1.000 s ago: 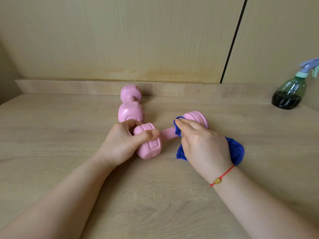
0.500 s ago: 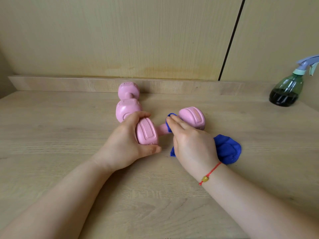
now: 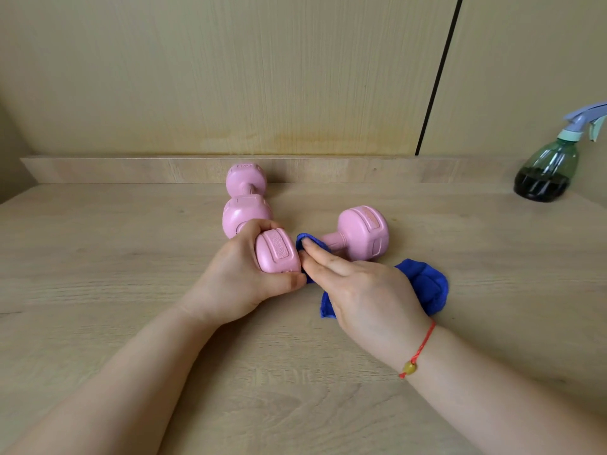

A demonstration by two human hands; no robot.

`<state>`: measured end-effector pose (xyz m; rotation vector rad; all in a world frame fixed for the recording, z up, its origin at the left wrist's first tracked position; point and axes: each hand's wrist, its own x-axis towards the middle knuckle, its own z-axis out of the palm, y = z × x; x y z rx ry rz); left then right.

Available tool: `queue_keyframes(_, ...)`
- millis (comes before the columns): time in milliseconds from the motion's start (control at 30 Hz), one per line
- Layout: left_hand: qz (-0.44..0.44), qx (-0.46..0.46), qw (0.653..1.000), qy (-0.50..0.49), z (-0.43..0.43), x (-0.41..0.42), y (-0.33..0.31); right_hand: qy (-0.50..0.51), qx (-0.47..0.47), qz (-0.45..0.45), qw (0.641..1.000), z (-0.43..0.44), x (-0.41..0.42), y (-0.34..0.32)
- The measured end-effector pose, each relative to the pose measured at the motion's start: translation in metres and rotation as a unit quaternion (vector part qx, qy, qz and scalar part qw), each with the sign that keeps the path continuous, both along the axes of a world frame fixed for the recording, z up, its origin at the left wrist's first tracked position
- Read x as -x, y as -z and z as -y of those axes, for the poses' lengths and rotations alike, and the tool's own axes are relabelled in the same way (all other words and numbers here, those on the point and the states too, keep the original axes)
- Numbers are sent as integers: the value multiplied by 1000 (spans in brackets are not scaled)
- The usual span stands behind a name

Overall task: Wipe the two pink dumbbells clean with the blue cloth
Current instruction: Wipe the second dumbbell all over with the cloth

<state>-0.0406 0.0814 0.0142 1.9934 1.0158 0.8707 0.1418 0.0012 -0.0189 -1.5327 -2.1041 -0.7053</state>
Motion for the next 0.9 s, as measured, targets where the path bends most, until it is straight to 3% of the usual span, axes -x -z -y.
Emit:
queue_keyframes(367, -7, -7, 1000, 6, 3, 0, 0, 128, -66, -30, 989, -9, -3, -15)
queue_keyframes(500, -7, -8, 1000, 10, 4, -3, 1, 146, -75, 16, 986, -8, -7, -13)
queue_keyframes(767, 5, -10, 1000, 2, 4, -6, 1, 22, -56, -62, 996, -14, 9, -8)
queue_keyframes(900, 7, 0, 1000, 18, 3, -4, 1, -48, -2, -199, 979, -12, 2, -6)
